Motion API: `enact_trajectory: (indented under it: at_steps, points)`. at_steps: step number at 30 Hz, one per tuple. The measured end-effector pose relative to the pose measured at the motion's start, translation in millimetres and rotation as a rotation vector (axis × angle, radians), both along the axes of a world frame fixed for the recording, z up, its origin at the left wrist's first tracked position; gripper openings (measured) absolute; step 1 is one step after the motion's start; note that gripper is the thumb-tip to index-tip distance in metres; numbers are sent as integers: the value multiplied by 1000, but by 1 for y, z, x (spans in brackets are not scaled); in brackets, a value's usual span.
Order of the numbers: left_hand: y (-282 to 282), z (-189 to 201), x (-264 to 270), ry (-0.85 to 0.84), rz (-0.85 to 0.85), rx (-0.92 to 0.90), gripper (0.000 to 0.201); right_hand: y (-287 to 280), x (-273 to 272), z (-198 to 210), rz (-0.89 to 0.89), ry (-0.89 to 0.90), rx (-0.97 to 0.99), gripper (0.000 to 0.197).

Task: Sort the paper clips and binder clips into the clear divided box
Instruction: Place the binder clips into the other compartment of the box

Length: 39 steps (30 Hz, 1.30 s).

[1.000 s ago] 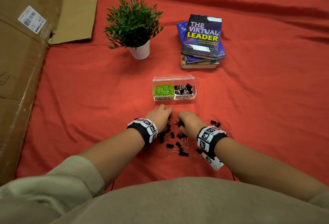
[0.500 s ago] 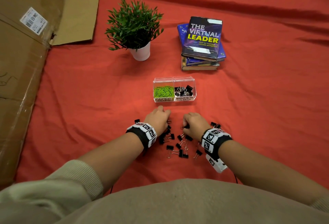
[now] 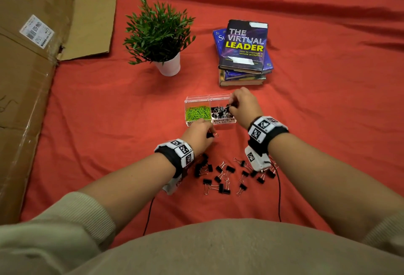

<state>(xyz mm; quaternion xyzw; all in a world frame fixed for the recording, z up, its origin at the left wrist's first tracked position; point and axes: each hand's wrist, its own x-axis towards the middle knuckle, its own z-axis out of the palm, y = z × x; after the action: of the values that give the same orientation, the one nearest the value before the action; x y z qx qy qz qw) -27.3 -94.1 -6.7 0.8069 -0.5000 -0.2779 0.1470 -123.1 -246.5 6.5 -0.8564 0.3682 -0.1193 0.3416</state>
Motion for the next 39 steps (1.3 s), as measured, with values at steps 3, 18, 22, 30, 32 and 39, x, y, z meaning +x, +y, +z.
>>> enact_trajectory:
  at_steps: [3,18,22,30,32,39]
  points:
    - [-23,15,7,-32,3,-62,19,-10,6,-7,78,89,-17,17]
    - [-47,13,-7,-158,-103,-139,18,47,-81,-26,401,557,105,21]
    - [-2,-3,-38,-116,-225,63,13,65,-92,-38,431,573,65,29]
    - [35,-27,-59,-122,-240,204,26,80,-91,-34,391,395,130,32]
    - [35,-28,-60,-128,-235,176,23,87,-89,-36,453,429,118,31]
    - [45,-27,-50,64,-51,81,31,100,-89,-44,504,513,20,26]
